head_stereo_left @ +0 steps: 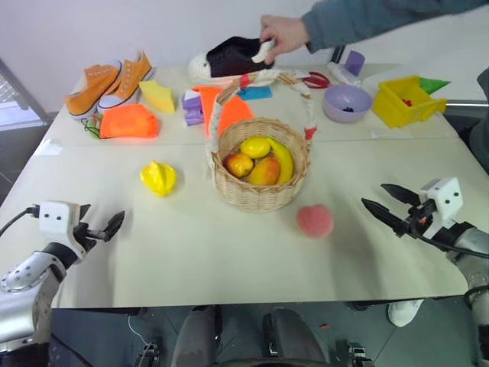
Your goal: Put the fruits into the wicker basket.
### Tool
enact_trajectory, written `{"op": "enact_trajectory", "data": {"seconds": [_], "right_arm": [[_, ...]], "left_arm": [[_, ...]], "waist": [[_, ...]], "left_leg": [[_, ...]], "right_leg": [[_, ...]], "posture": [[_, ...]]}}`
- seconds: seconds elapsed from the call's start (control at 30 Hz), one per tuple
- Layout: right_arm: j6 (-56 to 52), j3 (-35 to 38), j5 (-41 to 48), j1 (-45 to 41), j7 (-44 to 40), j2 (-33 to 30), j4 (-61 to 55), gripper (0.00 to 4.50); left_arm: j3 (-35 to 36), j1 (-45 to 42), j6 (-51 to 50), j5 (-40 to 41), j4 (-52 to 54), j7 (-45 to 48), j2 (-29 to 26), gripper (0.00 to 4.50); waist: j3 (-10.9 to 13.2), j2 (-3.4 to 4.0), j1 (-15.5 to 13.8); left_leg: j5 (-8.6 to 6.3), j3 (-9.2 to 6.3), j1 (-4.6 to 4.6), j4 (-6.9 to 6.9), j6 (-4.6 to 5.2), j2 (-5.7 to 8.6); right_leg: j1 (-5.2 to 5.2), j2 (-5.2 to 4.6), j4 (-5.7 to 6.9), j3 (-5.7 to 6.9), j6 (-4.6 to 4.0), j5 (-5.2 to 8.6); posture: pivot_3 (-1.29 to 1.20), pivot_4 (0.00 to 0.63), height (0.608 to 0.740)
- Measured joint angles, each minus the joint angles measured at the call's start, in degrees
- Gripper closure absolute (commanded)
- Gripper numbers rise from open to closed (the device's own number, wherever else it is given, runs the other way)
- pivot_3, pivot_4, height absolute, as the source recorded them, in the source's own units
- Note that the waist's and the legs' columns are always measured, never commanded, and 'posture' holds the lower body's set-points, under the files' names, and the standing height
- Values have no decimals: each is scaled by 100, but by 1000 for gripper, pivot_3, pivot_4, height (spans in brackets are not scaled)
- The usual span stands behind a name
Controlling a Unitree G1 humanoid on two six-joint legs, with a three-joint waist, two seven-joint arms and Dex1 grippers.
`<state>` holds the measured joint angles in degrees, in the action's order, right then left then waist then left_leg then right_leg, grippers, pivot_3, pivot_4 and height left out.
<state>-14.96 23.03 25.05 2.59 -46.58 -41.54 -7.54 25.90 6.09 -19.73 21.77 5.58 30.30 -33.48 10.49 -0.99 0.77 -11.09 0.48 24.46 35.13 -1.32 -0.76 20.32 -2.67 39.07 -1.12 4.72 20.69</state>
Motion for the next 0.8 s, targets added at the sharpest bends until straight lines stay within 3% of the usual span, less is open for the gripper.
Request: {"op": "enact_trajectory", "data": {"seconds": [0.53, 0.8], "right_arm": [[64, -29, 13, -12, -109, -3, -55, 1421], [-580, -129, 668, -348, -469, -335, -1008, 1421]], "left_arm": [[32, -25, -14, 182, 273, -9, -4, 0], [-79, -682, -676, 387, 1119, -286, -146, 0]], "waist": [[0, 0, 2], [-1, -1, -1]], "left_leg": [[0, 0, 0, 1, 0, 0], [0, 0, 0, 3, 0, 0]], "right_leg": [[0, 1, 1, 0, 0, 0], [-2, 3, 2, 1, 1, 0]], "posture": [[0, 150, 733], [0, 150, 733]]}}
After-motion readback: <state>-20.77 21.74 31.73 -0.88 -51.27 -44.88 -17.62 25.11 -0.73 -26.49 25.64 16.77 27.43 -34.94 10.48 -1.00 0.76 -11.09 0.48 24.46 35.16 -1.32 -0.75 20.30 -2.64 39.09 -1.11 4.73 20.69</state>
